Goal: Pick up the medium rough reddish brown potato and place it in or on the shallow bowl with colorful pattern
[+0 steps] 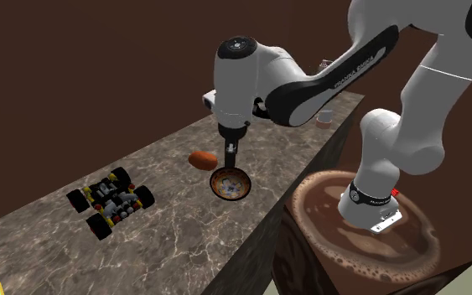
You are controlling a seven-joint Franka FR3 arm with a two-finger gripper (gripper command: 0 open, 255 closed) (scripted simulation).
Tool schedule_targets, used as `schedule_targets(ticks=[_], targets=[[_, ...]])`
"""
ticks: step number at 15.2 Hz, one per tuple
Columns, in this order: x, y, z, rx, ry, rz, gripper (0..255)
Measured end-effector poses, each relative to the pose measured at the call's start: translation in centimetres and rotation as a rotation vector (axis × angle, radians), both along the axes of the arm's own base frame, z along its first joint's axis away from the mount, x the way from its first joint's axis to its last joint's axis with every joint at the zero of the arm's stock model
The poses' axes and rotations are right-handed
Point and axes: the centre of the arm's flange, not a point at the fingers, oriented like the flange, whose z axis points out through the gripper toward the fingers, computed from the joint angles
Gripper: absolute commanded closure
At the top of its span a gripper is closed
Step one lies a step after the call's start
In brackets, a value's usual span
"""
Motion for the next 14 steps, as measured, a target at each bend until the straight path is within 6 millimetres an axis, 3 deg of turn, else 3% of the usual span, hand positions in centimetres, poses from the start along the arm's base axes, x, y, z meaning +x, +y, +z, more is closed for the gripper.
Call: schedule_targets(ticks=[9,14], targets=[[6.4,-7.0,-6.4,-0.099,-0.003,-0.164,0],[6.7,-8.6,-8.9,-0.107,-0.004,-0.177,0]])
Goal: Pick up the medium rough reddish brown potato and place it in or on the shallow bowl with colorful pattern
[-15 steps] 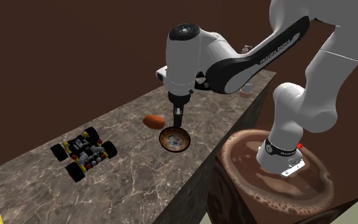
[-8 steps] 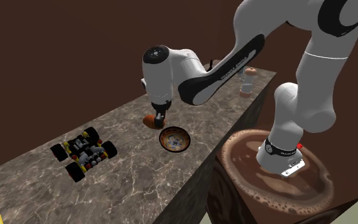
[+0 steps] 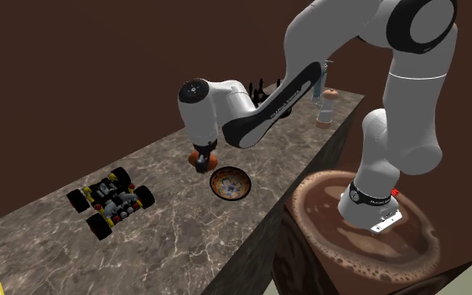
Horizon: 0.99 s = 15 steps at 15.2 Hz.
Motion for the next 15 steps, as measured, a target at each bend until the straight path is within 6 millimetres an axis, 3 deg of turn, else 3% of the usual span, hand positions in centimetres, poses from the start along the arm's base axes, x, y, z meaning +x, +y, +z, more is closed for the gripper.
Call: schedule_targets(ticks=[3,9,10,15], targets=[[-0.2,-0.6,-1.4,0.000,0.000,0.000,0],[-0.2,-0.8,-1.7,0.000,0.000,0.000,0],[-0.2,-0.8,-1.7,0.000,0.000,0.000,255],[-0.2,-0.8,-1.7,0.000,-0.001,0.000,255]])
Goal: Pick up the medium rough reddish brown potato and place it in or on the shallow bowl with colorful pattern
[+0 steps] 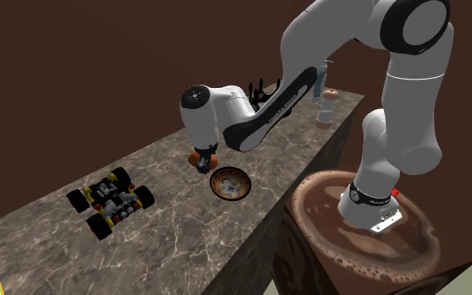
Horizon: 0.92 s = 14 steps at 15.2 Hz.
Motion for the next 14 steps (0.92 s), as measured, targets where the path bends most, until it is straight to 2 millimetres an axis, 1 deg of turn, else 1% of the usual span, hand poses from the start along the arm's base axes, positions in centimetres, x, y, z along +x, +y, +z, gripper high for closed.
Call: schedule_targets(ticks=[5,6,9,14], targets=[[0.0,0.0,0.0,0.000,0.000,0.000,255],[0.0,0.0,0.2,0.000,0.000,0.000,255],[0.0,0.0,1.5,0.000,0.000,0.000,255],[0.0,-0.1,4.1,0.000,0.000,0.000,255]])
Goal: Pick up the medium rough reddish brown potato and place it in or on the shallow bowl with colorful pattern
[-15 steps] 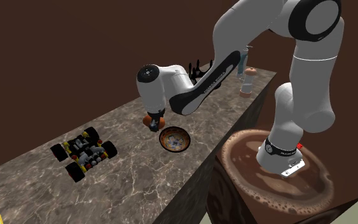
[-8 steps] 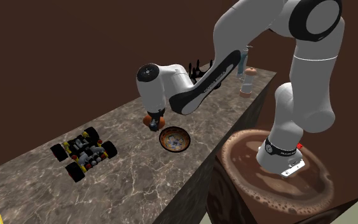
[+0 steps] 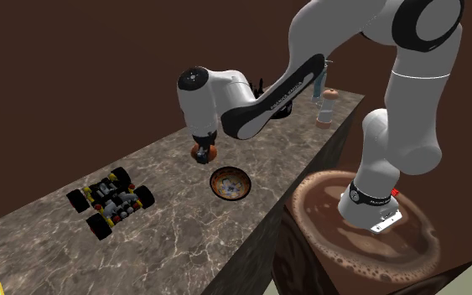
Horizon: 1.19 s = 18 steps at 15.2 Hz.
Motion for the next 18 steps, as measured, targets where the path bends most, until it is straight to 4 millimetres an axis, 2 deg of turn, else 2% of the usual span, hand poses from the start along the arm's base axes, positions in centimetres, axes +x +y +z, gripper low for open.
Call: schedule_targets(ticks=[15,18], targets=[[0.0,0.1,7.8,0.000,0.000,0.000,255],[-1.1,2.7,8.2,0.001,0.000,0.001,255]])
